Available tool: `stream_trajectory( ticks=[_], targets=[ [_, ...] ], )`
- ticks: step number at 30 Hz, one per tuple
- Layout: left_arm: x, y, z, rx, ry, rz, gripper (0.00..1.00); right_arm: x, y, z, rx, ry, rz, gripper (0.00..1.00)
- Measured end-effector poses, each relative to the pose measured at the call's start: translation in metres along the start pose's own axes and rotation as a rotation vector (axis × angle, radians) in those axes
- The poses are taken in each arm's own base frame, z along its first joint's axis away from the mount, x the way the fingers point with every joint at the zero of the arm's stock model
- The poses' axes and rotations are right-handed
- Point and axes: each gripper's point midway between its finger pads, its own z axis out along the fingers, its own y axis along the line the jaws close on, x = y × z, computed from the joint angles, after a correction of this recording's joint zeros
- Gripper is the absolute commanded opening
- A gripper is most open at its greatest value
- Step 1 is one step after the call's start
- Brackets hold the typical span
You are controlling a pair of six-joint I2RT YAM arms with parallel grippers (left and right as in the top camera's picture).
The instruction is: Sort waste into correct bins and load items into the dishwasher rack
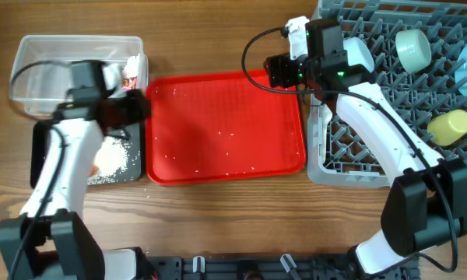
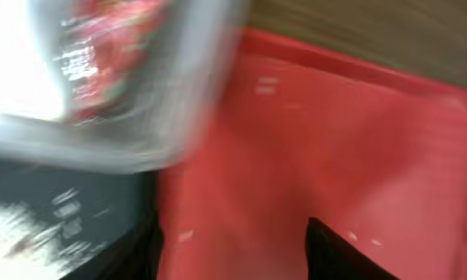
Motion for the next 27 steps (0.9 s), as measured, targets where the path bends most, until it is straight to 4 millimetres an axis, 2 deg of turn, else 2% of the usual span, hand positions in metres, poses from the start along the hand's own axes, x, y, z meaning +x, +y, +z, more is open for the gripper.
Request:
stream_trajectory(
  ticks=[1, 3, 5, 8, 11, 16, 19, 21, 27],
  targets=[
    [0.001, -0.021, 0.003, 0.031, -0.010, 0.084, 0.73, -0.001, -0.001, 0.000, 0.002, -0.002, 0.006, 0.88],
    [-0.002, -0.039, 0.006, 0.049, -0.038, 0.162, 0.80, -0.002, -0.006, -0.001, 0.009, -0.005, 0.019, 0.87],
    [-0.006, -0.053, 0.007, 0.059, -0.068, 0.220, 0.86, -0.009, -0.014, -0.004, 0.020, -0.019, 0.041, 0.89],
    [-0.001, -0.064, 0.009, 0.061, -0.068, 0.268, 1.00, -0.017, -0.035, -0.014, 0.046, -0.030, 0.104, 1.00],
    [0.011, -0.056, 0.008, 0.031, -0.011, 0.267, 1.00, -0.011, -0.057, -0.022, 0.062, 0.002, 0.182, 1.00],
    [0.035, -0.036, -0.001, -0.021, 0.107, 0.225, 1.00, 0.034, -0.094, -0.040, 0.120, 0.161, 0.375, 1.00],
    [0.037, -0.024, -0.018, -0.037, 0.112, 0.186, 1.00, 0.048, -0.105, -0.056, 0.157, 0.204, 0.433, 1.00],
    [0.034, -0.018, -0.034, -0.040, 0.083, 0.164, 1.00, 0.047, -0.108, -0.069, 0.186, 0.199, 0.437, 1.00],
    [0.014, -0.003, -0.094, -0.044, -0.119, 0.112, 1.00, 0.016, -0.101, -0.117, 0.225, 0.036, 0.386, 1.00]
  ],
)
